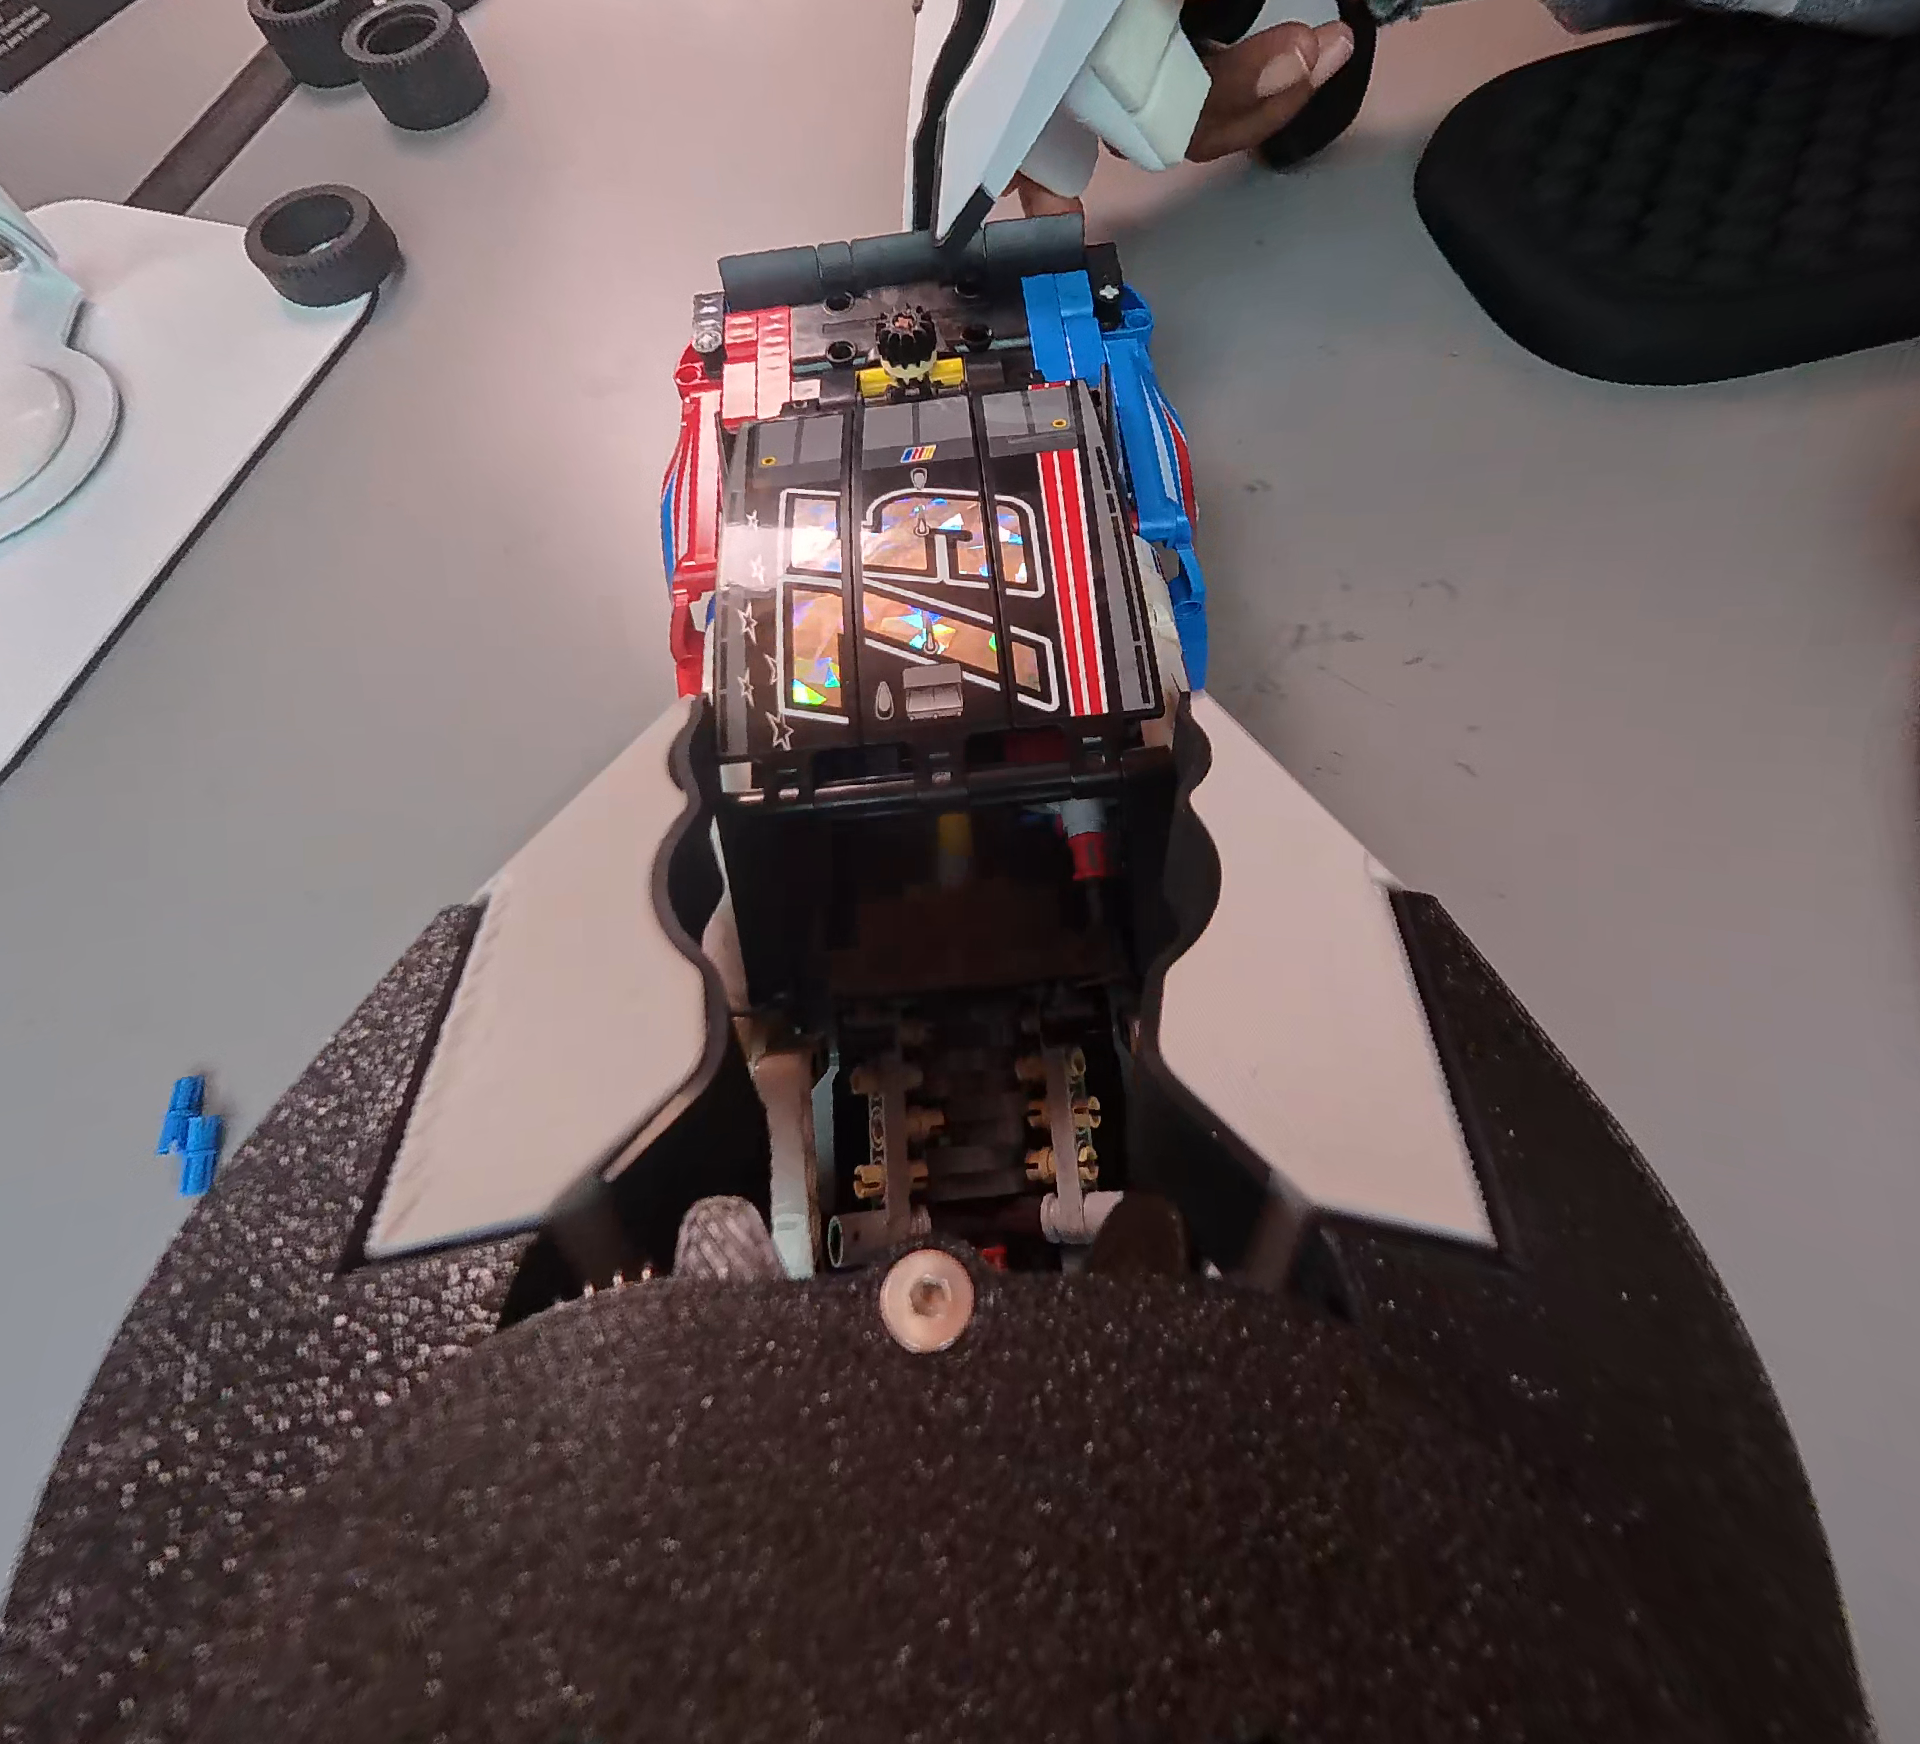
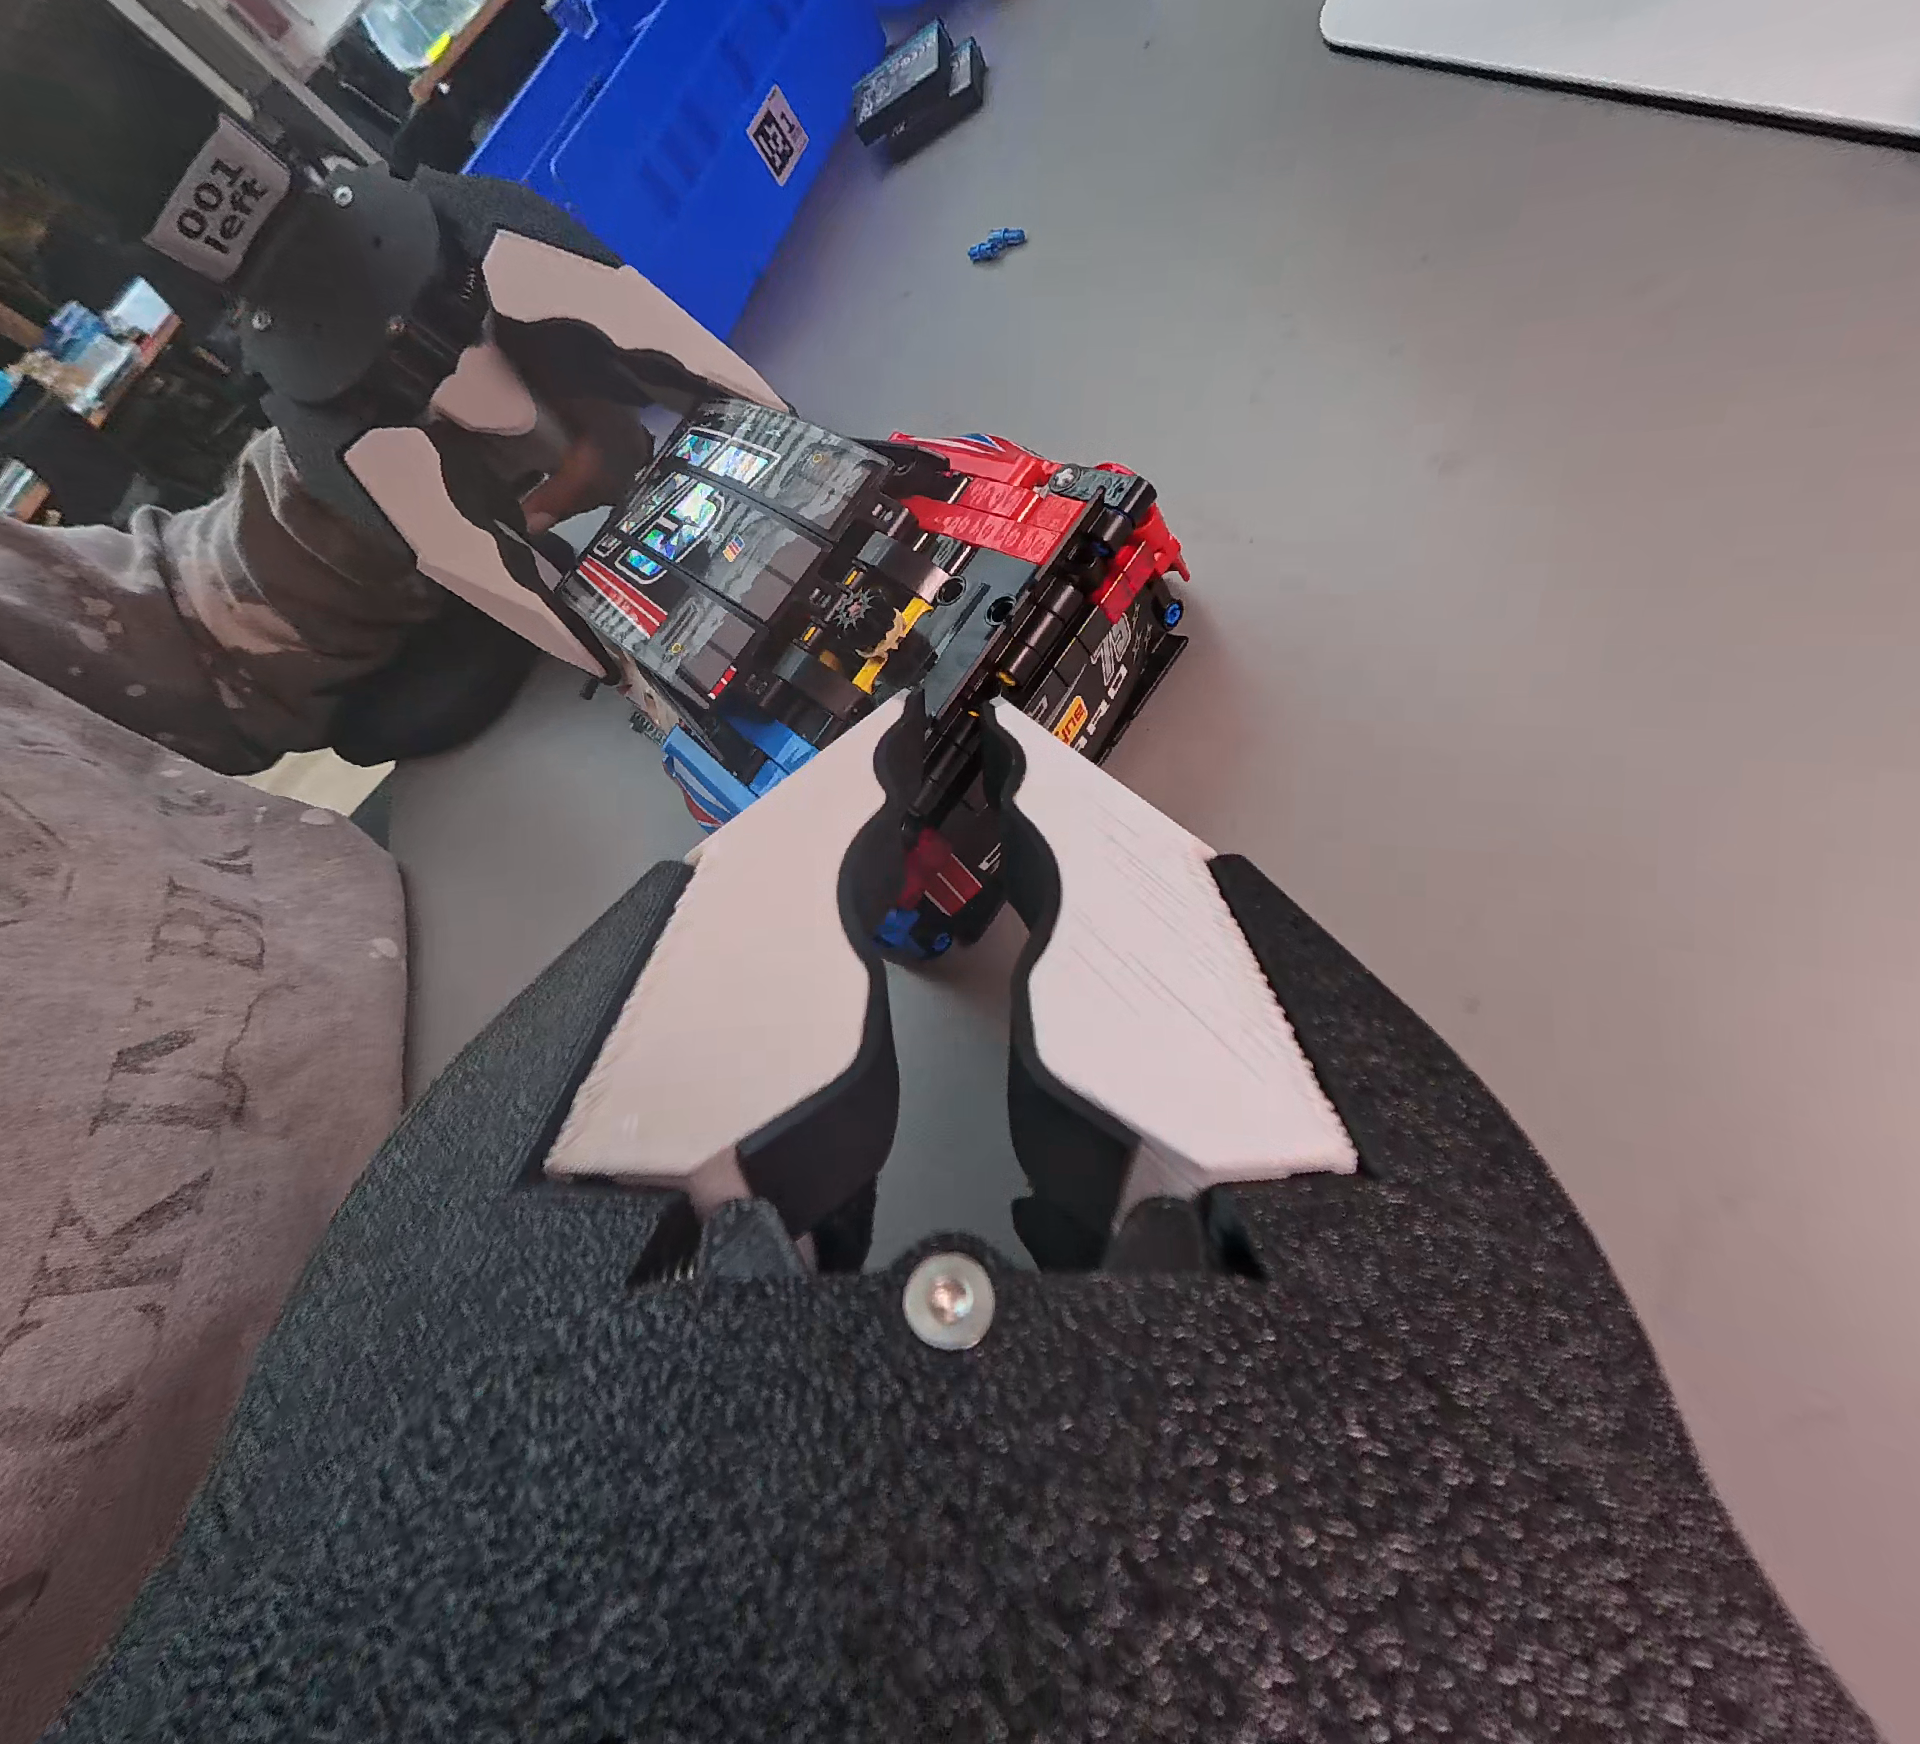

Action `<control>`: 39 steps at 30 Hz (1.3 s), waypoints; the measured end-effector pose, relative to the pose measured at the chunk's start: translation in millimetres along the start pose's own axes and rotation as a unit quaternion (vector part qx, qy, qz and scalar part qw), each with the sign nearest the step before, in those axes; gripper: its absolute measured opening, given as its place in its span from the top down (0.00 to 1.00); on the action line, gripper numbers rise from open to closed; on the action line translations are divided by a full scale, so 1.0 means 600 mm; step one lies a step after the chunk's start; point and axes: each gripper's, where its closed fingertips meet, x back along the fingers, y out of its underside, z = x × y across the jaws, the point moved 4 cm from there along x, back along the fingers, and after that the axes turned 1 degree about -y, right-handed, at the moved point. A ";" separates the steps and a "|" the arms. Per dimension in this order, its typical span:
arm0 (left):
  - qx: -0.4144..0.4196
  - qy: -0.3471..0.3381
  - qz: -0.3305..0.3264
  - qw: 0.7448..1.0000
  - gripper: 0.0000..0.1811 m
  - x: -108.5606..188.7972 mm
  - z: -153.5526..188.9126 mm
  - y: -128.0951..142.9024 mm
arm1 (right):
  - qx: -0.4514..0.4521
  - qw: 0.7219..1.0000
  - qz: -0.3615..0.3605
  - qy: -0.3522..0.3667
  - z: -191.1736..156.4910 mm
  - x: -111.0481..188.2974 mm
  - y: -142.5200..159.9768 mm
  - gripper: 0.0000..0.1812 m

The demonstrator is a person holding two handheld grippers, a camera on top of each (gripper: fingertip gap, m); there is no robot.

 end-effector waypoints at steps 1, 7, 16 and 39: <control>0.000 0.000 -0.001 1.000 0.52 0.000 0.000 0.000 | 0.001 1.000 -0.006 -0.003 0.000 -0.001 -0.001 0.94; 0.007 -0.005 -0.008 1.000 0.52 0.004 -0.001 0.002 | -0.015 0.999 -0.051 -0.010 0.005 -0.011 -0.014 0.94; 0.010 -0.010 -0.011 1.000 0.52 0.004 0.004 0.002 | -0.020 0.996 -0.091 0.012 0.013 -0.031 -0.037 0.84; 0.075 0.052 0.030 0.995 0.52 0.023 0.004 -0.016 | -0.100 0.994 -0.034 -0.031 0.028 -0.021 -0.030 0.95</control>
